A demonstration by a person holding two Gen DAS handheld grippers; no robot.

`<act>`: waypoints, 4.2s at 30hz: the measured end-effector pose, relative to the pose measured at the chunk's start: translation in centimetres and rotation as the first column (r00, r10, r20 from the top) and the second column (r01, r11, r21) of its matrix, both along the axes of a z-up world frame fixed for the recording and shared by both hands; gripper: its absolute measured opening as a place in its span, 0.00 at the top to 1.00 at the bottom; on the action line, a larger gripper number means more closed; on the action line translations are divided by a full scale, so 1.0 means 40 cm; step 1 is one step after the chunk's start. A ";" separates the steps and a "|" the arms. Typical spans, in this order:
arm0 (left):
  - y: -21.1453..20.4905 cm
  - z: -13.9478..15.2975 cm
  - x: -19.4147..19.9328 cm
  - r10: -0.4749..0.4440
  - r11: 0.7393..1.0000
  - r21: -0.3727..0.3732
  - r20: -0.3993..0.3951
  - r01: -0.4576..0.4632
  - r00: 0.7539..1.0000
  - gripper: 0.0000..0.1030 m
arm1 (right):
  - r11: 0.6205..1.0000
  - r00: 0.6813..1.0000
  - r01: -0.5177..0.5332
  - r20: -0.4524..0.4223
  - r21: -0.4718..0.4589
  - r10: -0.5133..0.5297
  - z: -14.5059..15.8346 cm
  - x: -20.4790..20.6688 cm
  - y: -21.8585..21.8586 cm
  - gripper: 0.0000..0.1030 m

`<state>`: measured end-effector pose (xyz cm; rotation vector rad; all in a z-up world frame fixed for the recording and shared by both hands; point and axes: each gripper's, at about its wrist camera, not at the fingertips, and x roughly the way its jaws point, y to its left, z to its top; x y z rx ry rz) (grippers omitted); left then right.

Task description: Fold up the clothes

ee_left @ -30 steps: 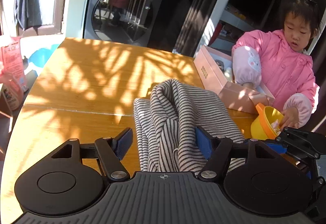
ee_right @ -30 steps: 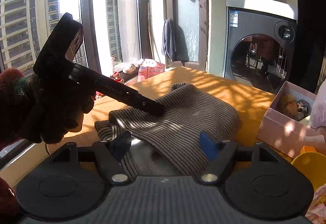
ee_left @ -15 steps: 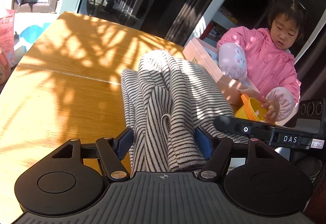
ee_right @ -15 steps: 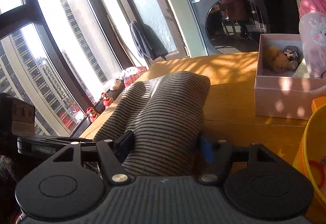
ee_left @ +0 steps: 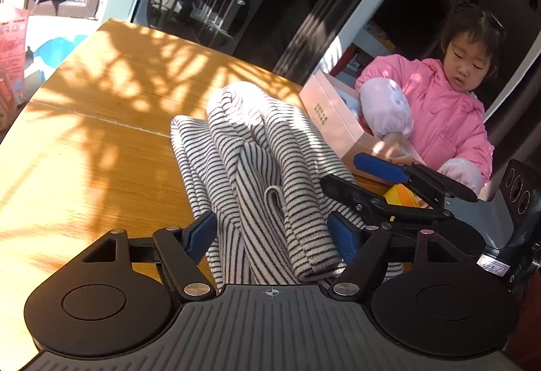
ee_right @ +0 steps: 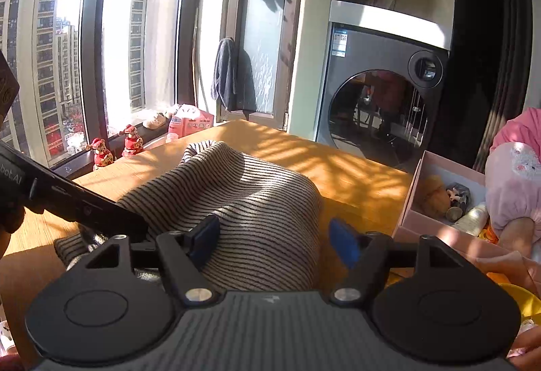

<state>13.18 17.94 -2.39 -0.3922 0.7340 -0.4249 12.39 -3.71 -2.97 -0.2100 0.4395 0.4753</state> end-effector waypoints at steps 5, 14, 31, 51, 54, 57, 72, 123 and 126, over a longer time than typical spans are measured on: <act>0.074 0.037 -0.033 0.078 0.997 -0.030 0.044 -0.077 0.996 0.20 | 0.997 0.994 -0.075 0.081 0.008 0.075 0.036 -0.062 0.014 0.24; 0.102 -0.005 -0.042 0.107 0.994 -0.002 -0.022 -0.107 0.994 0.37 | 0.951 0.954 -0.301 -0.019 -0.066 0.300 -0.001 -0.117 0.055 0.34; -0.028 -0.041 -0.030 -0.033 0.998 -0.053 -0.015 0.032 0.999 0.38 | 0.959 0.971 -0.218 0.053 -0.179 0.231 0.029 -0.136 0.028 0.17; -0.029 -0.041 -0.003 -0.046 0.997 -0.055 0.005 0.046 0.999 0.38 | 0.978 0.978 -0.208 -0.025 -0.019 0.207 0.060 -0.068 0.000 0.76; -0.078 -0.052 0.003 -0.079 0.997 0.001 -0.004 0.079 0.997 0.38 | 0.955 0.961 -0.215 -0.127 0.206 0.244 0.104 -0.039 -0.051 0.76; -0.133 -0.049 -0.007 -0.097 0.988 0.124 0.023 0.093 0.995 0.38 | 0.937 0.934 -0.213 -0.224 0.276 0.278 0.068 -0.027 -0.062 0.76; -0.157 -0.040 -0.053 -0.114 0.963 0.252 0.069 0.093 0.991 0.38 | 0.851 0.878 -0.127 -0.342 0.510 0.336 0.000 0.022 -0.074 0.79; -0.135 0.031 0.080 -0.029 0.992 0.125 0.019 0.026 0.999 0.17 | 0.924 0.924 -0.383 -0.001 -0.021 0.383 0.003 -0.198 0.034 0.31; -0.119 0.016 0.079 -0.015 0.991 0.131 0.019 0.013 1.000 0.17 | 0.927 0.927 -0.374 0.003 -0.037 0.374 0.028 -0.206 -0.017 0.23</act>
